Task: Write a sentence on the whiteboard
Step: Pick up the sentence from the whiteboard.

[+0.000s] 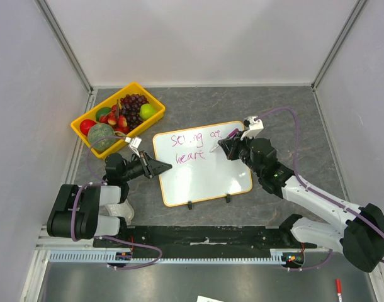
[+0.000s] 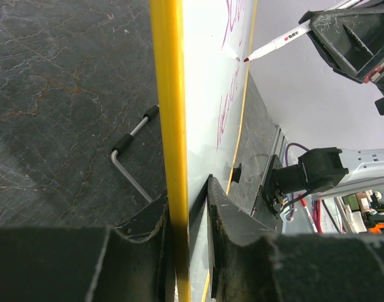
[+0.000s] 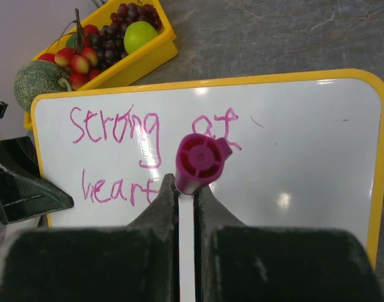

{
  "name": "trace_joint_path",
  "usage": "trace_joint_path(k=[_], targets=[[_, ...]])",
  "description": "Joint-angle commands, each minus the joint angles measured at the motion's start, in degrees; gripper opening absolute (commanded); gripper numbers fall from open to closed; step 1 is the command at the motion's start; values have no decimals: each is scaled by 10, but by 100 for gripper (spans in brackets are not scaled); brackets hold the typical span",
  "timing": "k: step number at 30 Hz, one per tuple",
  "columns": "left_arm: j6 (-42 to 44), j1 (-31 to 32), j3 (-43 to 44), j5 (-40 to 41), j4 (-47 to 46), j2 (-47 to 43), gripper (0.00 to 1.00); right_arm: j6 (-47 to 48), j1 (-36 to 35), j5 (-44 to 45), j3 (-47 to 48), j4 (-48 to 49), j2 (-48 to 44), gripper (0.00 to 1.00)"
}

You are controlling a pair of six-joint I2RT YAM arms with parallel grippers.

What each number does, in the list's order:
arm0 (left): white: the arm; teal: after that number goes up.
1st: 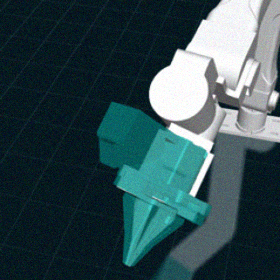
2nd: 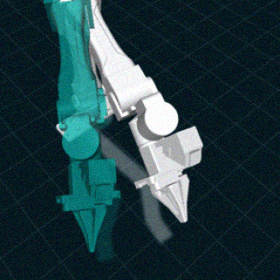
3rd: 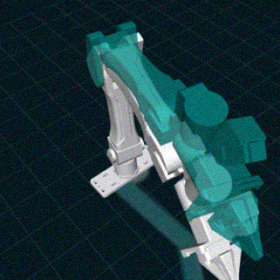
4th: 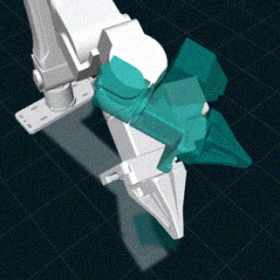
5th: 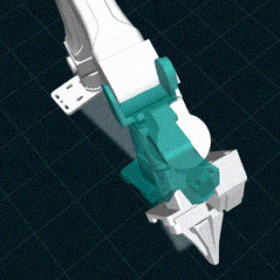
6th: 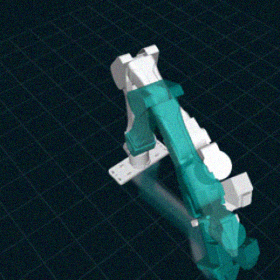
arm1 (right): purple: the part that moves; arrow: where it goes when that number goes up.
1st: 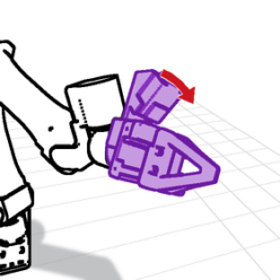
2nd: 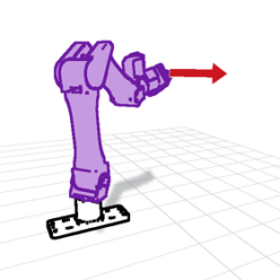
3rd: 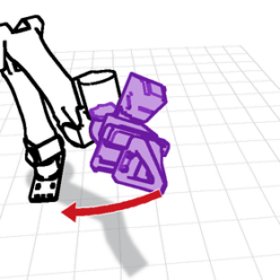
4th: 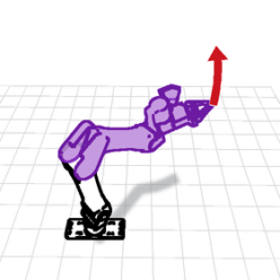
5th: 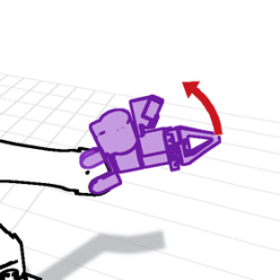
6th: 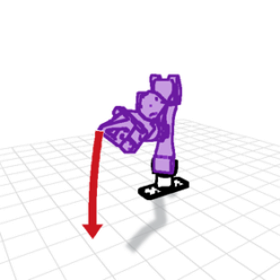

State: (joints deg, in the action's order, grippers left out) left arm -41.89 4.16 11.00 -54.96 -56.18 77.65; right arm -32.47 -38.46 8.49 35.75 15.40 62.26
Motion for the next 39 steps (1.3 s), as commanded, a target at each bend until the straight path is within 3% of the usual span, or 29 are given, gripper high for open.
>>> trace_joint_path(k=[1,39], targets=[[47,2,9,14,5,10,2,-5,1,-17,-8,10,-9,0],[47,2,9,14,5,9,2,-1,1,46,7,1,-11,0]])
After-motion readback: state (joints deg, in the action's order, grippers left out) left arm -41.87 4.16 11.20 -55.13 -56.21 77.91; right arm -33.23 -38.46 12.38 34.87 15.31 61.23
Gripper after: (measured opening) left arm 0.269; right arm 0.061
